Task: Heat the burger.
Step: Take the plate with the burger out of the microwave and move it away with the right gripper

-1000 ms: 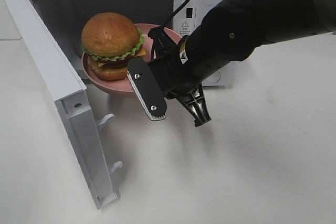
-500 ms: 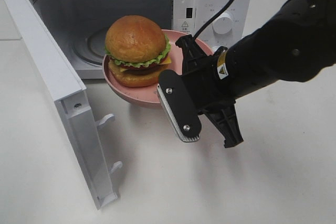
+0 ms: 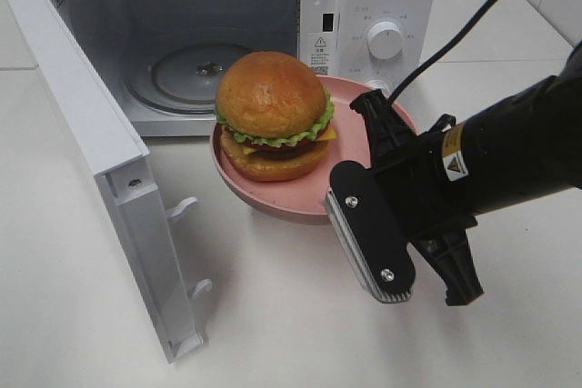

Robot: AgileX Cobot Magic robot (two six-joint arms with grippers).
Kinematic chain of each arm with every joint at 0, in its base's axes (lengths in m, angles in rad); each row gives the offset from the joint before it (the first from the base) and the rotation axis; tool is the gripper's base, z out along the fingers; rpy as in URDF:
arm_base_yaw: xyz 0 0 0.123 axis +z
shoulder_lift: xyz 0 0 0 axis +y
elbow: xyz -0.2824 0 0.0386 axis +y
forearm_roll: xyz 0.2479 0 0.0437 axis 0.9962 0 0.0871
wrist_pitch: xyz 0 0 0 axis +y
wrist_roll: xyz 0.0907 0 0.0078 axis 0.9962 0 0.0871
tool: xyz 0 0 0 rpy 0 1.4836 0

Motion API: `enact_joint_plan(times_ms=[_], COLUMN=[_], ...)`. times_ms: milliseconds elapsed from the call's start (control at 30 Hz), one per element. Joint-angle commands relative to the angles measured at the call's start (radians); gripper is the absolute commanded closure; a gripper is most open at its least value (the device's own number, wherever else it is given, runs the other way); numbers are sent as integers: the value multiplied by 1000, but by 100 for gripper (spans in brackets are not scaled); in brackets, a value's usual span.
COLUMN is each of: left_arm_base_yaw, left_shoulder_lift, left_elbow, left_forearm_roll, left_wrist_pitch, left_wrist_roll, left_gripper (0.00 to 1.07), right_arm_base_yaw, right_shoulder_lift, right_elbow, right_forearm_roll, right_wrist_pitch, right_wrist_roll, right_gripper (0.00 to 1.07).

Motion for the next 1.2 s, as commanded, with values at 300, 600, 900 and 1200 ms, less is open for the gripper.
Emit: enact_joint_plan(times_ms=[300,600,900,1200], left_arm_base_yaw=[3,3,3,3], left_shoulder_lift=[-18,-18,-18,-18], left_elbow=[4,4,4,4], left_forearm_roll=[1,1,1,1], left_wrist_pitch=[-14,-14,-14,-14], left_wrist_roll=[-5,-5,-5,-5], left_gripper=[7,7,7,7], right_arm_base_yaw=[-5,-5,-5,-5], right_shoulder_lift=[-193,-349,-474,-542], right_elbow=[125,195,214,214], right_forearm_roll=[-2,-70,-190,-368], right_wrist_pitch=[-8,102,227,396], right_wrist_roll=[24,130,307,588], right_gripper=[107,107,107,107])
